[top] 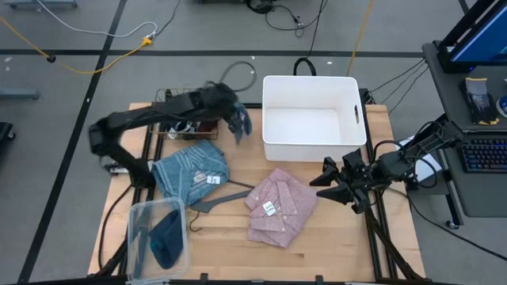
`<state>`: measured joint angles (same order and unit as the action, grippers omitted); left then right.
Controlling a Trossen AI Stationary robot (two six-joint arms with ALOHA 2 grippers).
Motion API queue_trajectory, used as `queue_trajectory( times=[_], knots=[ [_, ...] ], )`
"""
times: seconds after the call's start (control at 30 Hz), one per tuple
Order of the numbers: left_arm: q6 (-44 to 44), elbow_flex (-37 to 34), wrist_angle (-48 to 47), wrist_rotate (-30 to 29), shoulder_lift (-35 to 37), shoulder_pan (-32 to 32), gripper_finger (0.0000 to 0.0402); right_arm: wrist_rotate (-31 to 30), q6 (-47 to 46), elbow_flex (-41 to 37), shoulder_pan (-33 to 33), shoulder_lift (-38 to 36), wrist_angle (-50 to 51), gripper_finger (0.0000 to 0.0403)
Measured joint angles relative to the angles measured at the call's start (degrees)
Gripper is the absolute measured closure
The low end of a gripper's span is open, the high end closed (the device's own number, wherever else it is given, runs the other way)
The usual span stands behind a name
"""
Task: Pick & Place Cloths
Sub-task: Put the light blue sock into the transparent bin
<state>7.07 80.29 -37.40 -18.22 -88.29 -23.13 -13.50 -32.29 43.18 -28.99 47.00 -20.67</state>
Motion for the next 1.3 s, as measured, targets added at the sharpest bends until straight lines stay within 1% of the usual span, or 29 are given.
queue_trajectory(
  times=[0.1,0.27,0.5,0.63,0.7,0.83,0.9,0.97,1.3],
  knots=[
    [1.9,0.0,0.2,-2.0,6.6,1.7,0.04,0.0,0.0,0.0,0.0,0.0,0.0,0.022],
    [5.7,0.0,1.7,-1.6,16.5,5.6,0.0401,0.1,0.1,0.0,0.0,0.0,0.4,0.022],
    [12.3,0.0,4.9,2.4,27.5,13.4,0.0401,0.2,0.2,0.0,0.0,0.0,1.0,0.022],
    [14.5,0.0,8.7,6.4,32.0,18.3,0.0401,0.2,0.1,0.0,0.0,0.0,2.1,0.022],
    [13.7,0.0,10.0,8.9,33.5,20.6,0.0401,0.2,0.1,0.0,0.0,0.0,2.7,0.022],
    [8.2,0.0,10.8,16.2,35.9,25.6,0.0401,0.2,0.6,0.0,0.0,0.0,3.8,0.022],
    [7.9,0.0,10.9,19.0,36.6,27.9,0.0401,0.3,0.7,0.0,0.0,0.0,4.4,0.022],
    [8.3,0.0,11.1,19.7,36.8,30.2,0.0401,0.3,1.5,0.0,0.0,0.0,5.1,0.022],
    [8.4,0.0,16.4,19.4,35.6,39.2,0.0401,0.3,1.9,0.0,0.0,0.0,5.2,0.022]
  ],
)
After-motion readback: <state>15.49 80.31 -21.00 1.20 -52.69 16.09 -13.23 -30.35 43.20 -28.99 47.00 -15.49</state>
